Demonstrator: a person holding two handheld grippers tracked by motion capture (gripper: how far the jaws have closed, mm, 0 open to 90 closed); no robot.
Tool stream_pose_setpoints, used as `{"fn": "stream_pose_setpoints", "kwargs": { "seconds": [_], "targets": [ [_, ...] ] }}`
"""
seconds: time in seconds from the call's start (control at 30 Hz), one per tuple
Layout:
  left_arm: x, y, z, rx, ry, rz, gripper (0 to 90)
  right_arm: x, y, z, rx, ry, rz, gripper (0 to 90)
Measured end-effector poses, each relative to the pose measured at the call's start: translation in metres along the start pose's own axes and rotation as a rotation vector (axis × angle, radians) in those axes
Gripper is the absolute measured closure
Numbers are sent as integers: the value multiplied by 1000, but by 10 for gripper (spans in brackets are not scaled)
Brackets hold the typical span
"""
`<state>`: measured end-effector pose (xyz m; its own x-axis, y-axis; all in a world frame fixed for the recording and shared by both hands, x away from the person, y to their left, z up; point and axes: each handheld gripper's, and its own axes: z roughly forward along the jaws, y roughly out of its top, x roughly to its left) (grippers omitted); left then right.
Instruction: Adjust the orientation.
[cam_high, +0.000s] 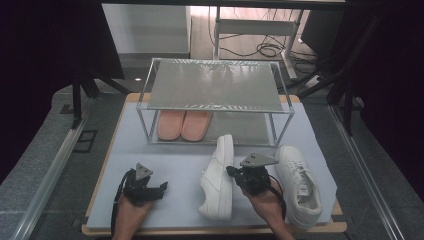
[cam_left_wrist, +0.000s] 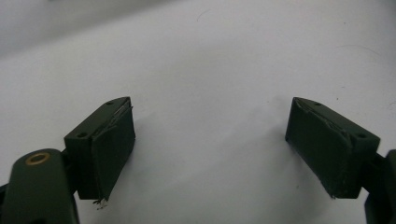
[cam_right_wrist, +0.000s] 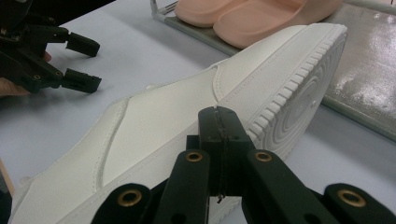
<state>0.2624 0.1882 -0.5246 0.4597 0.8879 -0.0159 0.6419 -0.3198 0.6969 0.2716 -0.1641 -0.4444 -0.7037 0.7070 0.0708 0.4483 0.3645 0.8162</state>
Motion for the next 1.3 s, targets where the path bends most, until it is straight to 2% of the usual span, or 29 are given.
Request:
{"fn": "stream_pose_setpoints", "kwargs": {
  "seconds": [0.17, 0.57, 0.87, 0.93, 1.2, 1.3],
  "targets": [
    [0, 0, 0, -2, 1, -1, 158, 1, -2, -4, 9, -19, -12, 899],
    [0, 0, 0, -1, 1, 2, 158, -7, -11, -19, 9, -50, 15, 900],
    [0, 0, 0, -1, 1, 2, 158, -17, -20, -31, 26, -88, 48, 900],
    [0, 0, 0, 0, 1, 2, 158, -21, -25, -35, 38, -111, 66, 899],
    [0, 0, 0, -1, 1, 2, 158, -26, -32, -39, 51, -141, 102, 899],
    [0, 0, 0, 0, 1, 2, 158, -28, -33, -40, 66, -174, 111, 899]
  ]
}}
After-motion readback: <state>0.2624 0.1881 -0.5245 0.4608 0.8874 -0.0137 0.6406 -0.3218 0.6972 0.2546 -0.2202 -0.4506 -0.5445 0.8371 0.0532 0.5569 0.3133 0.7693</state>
